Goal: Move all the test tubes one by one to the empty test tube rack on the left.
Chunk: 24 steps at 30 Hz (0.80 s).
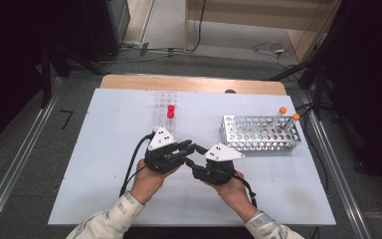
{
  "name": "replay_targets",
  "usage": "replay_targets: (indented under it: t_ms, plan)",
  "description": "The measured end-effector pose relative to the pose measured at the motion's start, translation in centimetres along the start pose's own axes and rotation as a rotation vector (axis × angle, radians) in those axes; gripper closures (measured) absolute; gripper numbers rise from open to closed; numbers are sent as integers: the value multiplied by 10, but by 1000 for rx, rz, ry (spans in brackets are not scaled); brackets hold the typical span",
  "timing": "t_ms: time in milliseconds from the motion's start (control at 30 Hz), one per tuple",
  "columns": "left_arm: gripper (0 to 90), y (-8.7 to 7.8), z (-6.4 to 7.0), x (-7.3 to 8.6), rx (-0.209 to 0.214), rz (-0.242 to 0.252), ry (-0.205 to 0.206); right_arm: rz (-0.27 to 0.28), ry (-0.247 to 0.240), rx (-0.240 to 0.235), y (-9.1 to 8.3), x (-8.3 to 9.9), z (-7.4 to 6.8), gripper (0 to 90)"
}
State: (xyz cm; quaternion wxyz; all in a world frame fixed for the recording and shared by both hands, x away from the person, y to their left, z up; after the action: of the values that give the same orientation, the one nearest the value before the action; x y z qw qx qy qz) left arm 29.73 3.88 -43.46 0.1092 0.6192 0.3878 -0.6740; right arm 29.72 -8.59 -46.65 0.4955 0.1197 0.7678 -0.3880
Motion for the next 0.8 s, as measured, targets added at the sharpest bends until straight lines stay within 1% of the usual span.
replay_targets:
  t_ms: [67,100,200,300,367,500,667,800]
  plan:
    - [765,-1,-2,0,-7,3,-3,-19,8,-5,-2,0,2,345]
    - [765,-3,-4,0,-12,3,-3,-23,7,-7,-3,0,4,337]
    - [765,-8,-15,-1,-34,14,-20,-22,21,2,-11,1,11,309]
    - [765,-15,-29,-3,-68,25,-38,-19,32,15,-20,2,20,307]
    - [765,-20,-39,-4,-89,27,-50,-15,52,24,-25,2,27,307]
    - [765,-28,-60,-6,-141,39,-80,-3,74,44,-35,2,40,302]
    - [765,-37,-82,-17,-201,52,-89,8,90,70,-46,3,53,298]
    - [765,-40,-96,-26,-244,56,-82,17,100,85,-53,4,61,302]
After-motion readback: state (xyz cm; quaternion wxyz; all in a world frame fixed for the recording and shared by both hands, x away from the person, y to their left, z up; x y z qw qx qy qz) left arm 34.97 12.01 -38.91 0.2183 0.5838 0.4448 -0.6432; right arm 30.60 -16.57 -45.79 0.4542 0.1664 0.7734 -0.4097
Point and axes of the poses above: each handheld gripper's, and its own axes: y roughly forward along the jaws, x roughly out of its underside, z roughly to its right, the point moved 5 cm from there along y, roughly forward along the jaws, and after that the axes turned 15 degrees about y, right-handed, at the moved point
